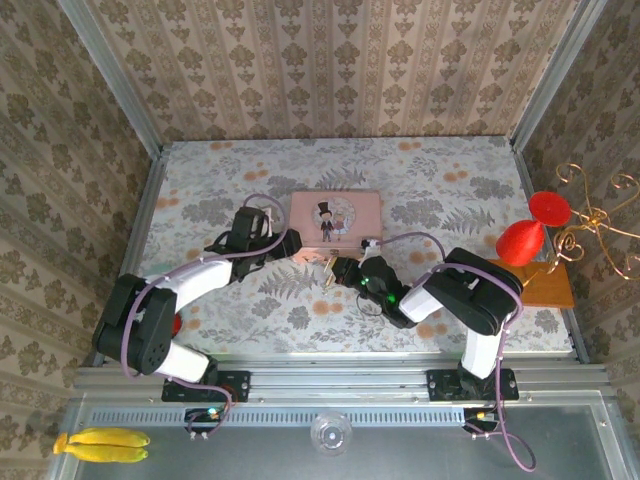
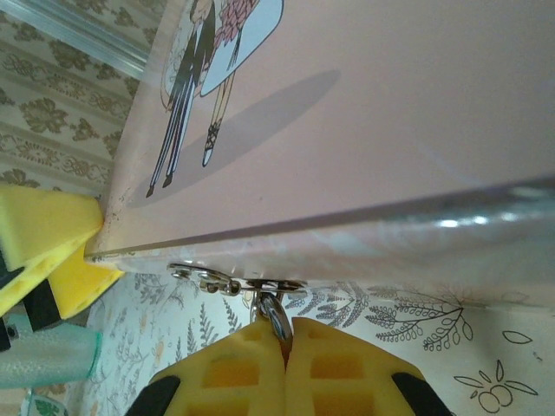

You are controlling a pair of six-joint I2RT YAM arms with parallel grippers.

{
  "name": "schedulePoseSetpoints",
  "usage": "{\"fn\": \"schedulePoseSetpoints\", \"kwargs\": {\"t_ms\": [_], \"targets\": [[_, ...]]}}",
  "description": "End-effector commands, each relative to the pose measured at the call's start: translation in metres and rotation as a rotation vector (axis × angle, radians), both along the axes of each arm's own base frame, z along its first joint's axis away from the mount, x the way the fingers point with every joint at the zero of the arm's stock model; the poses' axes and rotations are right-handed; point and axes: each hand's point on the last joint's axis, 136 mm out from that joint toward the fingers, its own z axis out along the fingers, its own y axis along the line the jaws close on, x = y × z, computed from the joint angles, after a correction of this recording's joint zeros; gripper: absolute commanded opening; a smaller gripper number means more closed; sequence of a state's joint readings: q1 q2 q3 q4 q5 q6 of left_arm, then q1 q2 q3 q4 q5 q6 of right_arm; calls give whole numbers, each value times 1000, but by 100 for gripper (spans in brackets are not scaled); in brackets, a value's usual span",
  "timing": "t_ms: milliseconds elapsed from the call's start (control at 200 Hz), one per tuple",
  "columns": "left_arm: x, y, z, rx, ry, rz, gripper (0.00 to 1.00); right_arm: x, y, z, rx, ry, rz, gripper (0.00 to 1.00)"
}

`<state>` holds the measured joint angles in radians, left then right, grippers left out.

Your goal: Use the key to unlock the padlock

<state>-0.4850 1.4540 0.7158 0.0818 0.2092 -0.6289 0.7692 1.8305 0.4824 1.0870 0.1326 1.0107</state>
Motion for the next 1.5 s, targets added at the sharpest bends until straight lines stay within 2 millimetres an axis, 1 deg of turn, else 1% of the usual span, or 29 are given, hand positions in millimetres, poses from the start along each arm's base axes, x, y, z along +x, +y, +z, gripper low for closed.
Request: {"fn": "schedulePoseSetpoints", "kwargs": {"t_ms": [0, 180, 390, 645, 785, 980, 1120, 1355, 1495], "targets": [[-8, 2, -12, 31, 37, 47, 65, 8, -23, -13, 41, 41, -147, 0], [-14, 1, -13, 33, 25, 83, 63, 13, -30, -11, 64, 40, -208, 0], [-17, -8, -11, 24, 15, 90, 63, 16, -39, -11, 97, 32, -272, 0], [-18, -7, -14, 27, 20, 124, 62, 19, -50, -10, 131, 27, -336, 0], [-19, -7, -12, 14, 16, 142, 62, 22, -51, -6, 154, 19, -360, 0], [-19, -13, -10, -4, 14, 149, 61, 28, -52, -4, 206, 12, -398, 0], [-19, -17, -13, -9, 21, 150, 61, 31, -54, -6, 227, 12, -427, 0], [-19, -21, -15, -11, 26, 154, 61, 34, -59, 1, 250, -3, -468, 0], [-19, -21, -16, -10, 27, 159, 60, 36, -60, -4, 271, 14, -490, 0]]}}
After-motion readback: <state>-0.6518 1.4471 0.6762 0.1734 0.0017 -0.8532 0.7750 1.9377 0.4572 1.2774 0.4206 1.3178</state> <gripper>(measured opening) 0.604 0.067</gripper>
